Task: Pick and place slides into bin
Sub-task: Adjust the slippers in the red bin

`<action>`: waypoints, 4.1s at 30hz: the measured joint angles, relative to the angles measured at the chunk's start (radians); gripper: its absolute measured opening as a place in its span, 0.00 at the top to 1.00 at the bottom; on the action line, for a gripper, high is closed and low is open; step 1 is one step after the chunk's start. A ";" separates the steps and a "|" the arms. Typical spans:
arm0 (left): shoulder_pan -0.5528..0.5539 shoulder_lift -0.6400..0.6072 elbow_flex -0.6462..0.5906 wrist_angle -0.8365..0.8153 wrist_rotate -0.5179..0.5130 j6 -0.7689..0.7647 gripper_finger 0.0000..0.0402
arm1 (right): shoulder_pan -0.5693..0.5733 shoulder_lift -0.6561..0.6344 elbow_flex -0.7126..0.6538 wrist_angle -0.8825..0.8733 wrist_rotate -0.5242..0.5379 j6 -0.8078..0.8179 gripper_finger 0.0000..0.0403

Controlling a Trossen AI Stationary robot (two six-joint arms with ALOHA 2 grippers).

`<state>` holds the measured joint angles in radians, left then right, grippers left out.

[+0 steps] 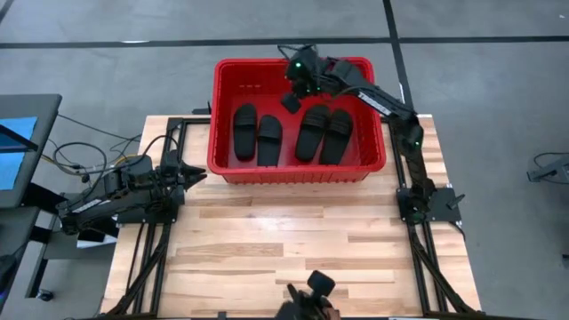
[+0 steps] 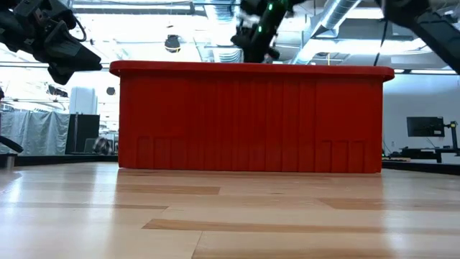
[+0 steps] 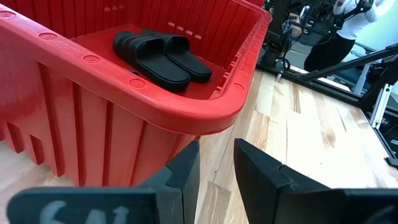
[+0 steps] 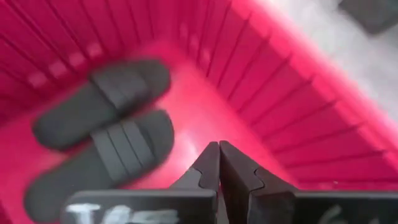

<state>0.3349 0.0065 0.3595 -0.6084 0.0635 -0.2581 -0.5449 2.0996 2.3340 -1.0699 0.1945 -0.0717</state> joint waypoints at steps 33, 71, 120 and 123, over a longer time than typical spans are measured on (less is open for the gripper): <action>0.000 0.000 0.000 0.000 0.000 0.000 0.78 | -0.033 0.360 0.002 -0.253 -0.154 -0.207 1.00; 0.000 0.000 0.000 0.000 0.000 0.000 0.78 | -0.003 0.352 0.002 -0.501 0.171 -0.216 1.00; 0.000 0.000 0.000 0.000 0.000 0.000 0.78 | -0.059 0.294 -0.002 -0.152 -0.140 -0.269 1.00; 0.000 0.000 0.000 0.000 0.000 0.000 0.78 | -0.057 0.321 -0.003 -0.137 -0.140 -0.269 1.00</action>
<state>0.3347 0.0063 0.3592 -0.6083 0.0635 -0.2577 -0.6018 2.4203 2.3308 -1.2068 0.0540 -0.3404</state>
